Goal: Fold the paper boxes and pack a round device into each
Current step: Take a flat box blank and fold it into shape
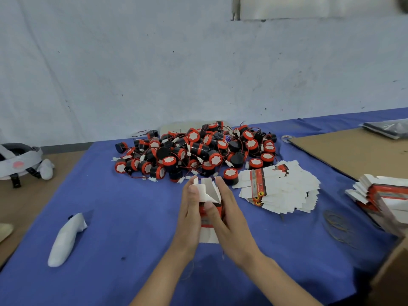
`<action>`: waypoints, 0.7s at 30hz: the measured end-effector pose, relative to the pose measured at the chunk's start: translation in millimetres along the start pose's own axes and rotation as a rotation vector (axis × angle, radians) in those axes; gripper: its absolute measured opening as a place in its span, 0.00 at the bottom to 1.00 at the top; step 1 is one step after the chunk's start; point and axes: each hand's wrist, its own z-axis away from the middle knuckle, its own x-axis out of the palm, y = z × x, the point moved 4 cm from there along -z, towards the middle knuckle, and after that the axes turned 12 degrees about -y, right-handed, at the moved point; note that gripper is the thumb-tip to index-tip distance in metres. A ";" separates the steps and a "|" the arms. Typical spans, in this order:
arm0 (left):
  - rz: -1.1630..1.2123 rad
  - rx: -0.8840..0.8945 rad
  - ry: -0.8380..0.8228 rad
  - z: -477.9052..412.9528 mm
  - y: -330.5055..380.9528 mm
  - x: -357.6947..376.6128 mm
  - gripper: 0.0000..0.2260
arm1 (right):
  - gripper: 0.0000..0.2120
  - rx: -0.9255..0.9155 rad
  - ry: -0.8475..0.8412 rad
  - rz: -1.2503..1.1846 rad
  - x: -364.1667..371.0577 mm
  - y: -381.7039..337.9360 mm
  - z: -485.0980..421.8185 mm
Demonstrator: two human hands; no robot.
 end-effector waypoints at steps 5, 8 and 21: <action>-0.004 0.032 -0.001 2.2 6.3 0.4 0.27 | 0.27 -0.052 0.037 0.063 -2.6 -4.4 -0.2; 0.003 0.043 0.002 3.1 6.3 1.0 0.25 | 0.27 -0.048 0.055 0.032 -2.4 -3.7 2.5; 0.005 0.054 -0.086 6.5 3.3 7.5 0.22 | 0.25 -0.070 0.097 0.127 -8.7 -8.5 6.3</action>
